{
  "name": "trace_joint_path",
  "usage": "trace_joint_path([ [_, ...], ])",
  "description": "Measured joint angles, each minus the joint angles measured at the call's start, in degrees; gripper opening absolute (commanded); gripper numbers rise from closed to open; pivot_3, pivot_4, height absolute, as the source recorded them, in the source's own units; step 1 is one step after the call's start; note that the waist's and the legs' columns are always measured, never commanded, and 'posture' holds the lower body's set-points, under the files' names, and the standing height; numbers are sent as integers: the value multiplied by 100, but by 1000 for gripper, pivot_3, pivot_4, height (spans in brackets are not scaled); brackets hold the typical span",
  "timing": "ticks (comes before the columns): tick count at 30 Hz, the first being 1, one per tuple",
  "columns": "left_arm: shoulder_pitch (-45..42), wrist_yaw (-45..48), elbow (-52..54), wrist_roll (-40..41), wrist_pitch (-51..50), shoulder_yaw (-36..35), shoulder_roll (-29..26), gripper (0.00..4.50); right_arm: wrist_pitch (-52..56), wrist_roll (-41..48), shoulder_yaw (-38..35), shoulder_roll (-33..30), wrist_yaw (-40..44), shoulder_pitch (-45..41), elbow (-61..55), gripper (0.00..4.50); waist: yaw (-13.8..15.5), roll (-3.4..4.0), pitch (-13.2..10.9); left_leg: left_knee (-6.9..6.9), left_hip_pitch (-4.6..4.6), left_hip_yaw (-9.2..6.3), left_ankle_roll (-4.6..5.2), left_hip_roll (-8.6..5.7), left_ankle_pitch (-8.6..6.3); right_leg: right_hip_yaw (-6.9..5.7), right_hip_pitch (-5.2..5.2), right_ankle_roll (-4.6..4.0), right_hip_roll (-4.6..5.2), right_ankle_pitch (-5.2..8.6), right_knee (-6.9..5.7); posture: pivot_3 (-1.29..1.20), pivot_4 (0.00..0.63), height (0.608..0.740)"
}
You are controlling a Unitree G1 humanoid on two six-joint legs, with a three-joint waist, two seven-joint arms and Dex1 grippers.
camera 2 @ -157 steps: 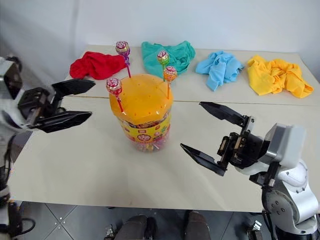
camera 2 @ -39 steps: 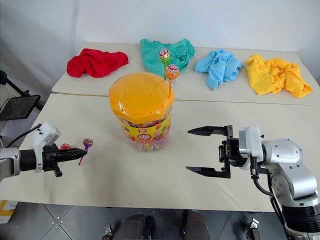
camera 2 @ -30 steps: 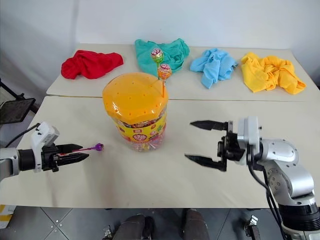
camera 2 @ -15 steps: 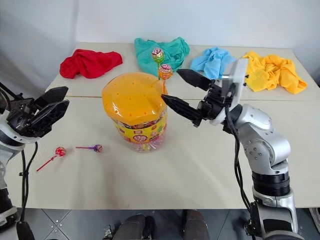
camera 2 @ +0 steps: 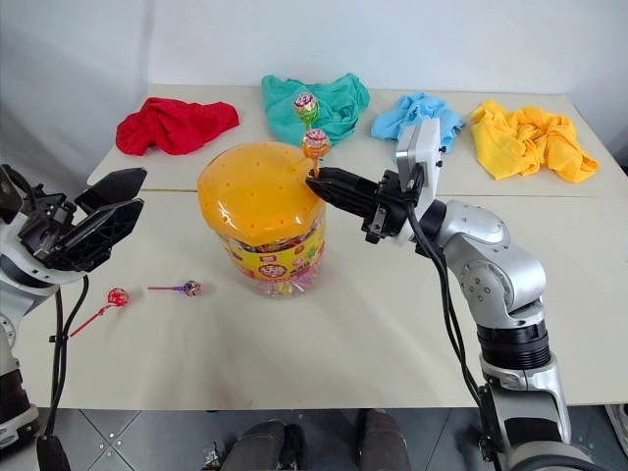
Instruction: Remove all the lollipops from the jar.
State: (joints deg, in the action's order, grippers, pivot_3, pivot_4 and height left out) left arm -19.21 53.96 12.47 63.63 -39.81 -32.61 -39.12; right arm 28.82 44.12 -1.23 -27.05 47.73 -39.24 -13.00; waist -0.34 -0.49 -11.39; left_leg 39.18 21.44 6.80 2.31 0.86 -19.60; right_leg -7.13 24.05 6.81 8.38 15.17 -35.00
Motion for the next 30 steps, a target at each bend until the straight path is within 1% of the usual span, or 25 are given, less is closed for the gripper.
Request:
trace_joint_path([
  [3, 45, 113, -12, -1, 23, 14, -3, 3746, -50, 137, -215, 169, 11, -17, 35, 35, -3, 0, 0, 0, 0, 0, 0, 1, 0, 0, 0, 0, -2, 0, 0, 0, 150, 740],
  [5, 164, 317, -15, -11, 32, 82, -27, 3746, -107, 444, -730, 215, -162, -79, 178, 35, -1, 0, 0, 0, 1, 3, 0, -1, 0, 1, 0, 0, -2, 0, 1, 0, 150, 740],
  [7, 214, 448, -27, -39, 74, 98, -56, 3746, -88, 693, -1283, 103, -391, -170, 285, 35, 37, 0, 0, 0, 3, -3, 1, -2, 0, 1, 0, 0, -1, 0, 2, 0, 150, 740],
  [8, 216, 521, -27, -129, 144, 129, -118, 3746, -46, 692, -1372, -173, -372, -174, 326, 35, 45, 0, 0, 0, 4, -4, 1, -3, 0, 0, 0, 0, 0, 0, 3, 0, 150, 740],
  [9, 216, 642, -15, -262, 239, 212, -245, 3746, 39, 536, -1362, -748, -202, -59, 379, 35, 68, 0, 0, 0, 9, -6, 4, -6, -1, -3, 0, 0, 1, 0, 9, 0, 150, 740],
  [10, 235, 821, 8, -450, 374, 285, -412, 3746, 149, 216, -1328, -1557, 64, 226, 488, 35, 108, 1, 0, 0, 11, -6, 12, -6, -9, -5, 0, 0, 2, 0, 17, 0, 150, 740],
  [12, 332, 1119, 14, -858, 717, 416, -657, 3746, 320, -372, -1194, -2673, 486, 849, 748, 35, 120, 0, 0, -4, 10, 6, 20, -6, -20, -9, -2, 0, 2, 0, 32, 0, 150, 740],
  [13, 381, 1269, 6, -1075, 895, 505, -728, 3746, 334, -686, -1041, -3019, 699, 1121, 882, 35, 107, 0, 1, -7, 9, 20, 21, -3, -22, -14, -2, 0, 2, 0, 43, 0, 150, 740],
  [15, 478, 1670, 30, -1375, 1161, 832, -884, 3746, -170, -1529, -597, -3749, 1144, 1957, 1029, 35, 72, 2, 0, -12, 10, 31, 20, -1, -24, -24, -1, 1, 1, 0, 57, 0, 150, 740],
  [16, 507, 1824, 25, -1459, 1252, 917, -896, 3746, -396, -1860, -505, -3902, 1249, 2310, 1146, 35, 43, 1, -1, -11, 10, 36, 19, 0, -25, -27, -1, 2, 1, 0, 58, 0, 150, 740],
  [18, 558, 2028, 4, -1524, 1401, 968, -897, 3746, -701, -2229, -426, -3959, 1403, 2799, 1421, 35, -1, 2, -1, -9, 7, 47, 19, 6, -24, -27, -1, 2, 0, 0, 57, 0, 150, 740],
  [20, 561, 2120, -17, -1562, 1503, 993, -896, 3746, -991, -2404, -377, -3946, 1533, 2990, 1569, 35, -50, 14, -8, -5, -4, 63, 18, 9, -18, -18, -2, 2, 3, 0, 51, 0, 150, 740],
  [22, 562, 2114, -27, -1559, 1541, 999, -866, 3746, -1223, -2527, -403, -3846, 1495, 2999, 1684, 35, -85, 15, -8, -4, -24, 64, 15, 11, -11, -12, -15, 1, 5, -1, 48, 0, 150, 740],
  [25, 601, 2010, -26, -1503, 1529, 994, -747, 3746, -1252, -2656, -418, -3728, 1394, 3050, 1886, 710, -95, 16, -8, -3, -32, 55, 14, 11, -10, -11, -23, -1, 10, -1, 46, 0, 150, 740],
  [28, 604, 1808, -26, -1414, 1468, 937, -624, 3746, -1157, -2525, -472, -3595, 1492, 3049, 1889, 1621, -92, 16, -8, -3, -26, 40, 10, 11, -12, -20, -22, -3, 12, -2, 36, 0, 150, 740],
  [30, 603, 1622, -29, -1314, 1392, 820, -582, 3746, -1103, -2237, -663, -3432, 1627, 2978, 1773, 2353, -96, 17, -8, -3, -23, 31, 8, 13, -14, -30, -23, -3, 11, -2, 35, 0, 150, 740],
])
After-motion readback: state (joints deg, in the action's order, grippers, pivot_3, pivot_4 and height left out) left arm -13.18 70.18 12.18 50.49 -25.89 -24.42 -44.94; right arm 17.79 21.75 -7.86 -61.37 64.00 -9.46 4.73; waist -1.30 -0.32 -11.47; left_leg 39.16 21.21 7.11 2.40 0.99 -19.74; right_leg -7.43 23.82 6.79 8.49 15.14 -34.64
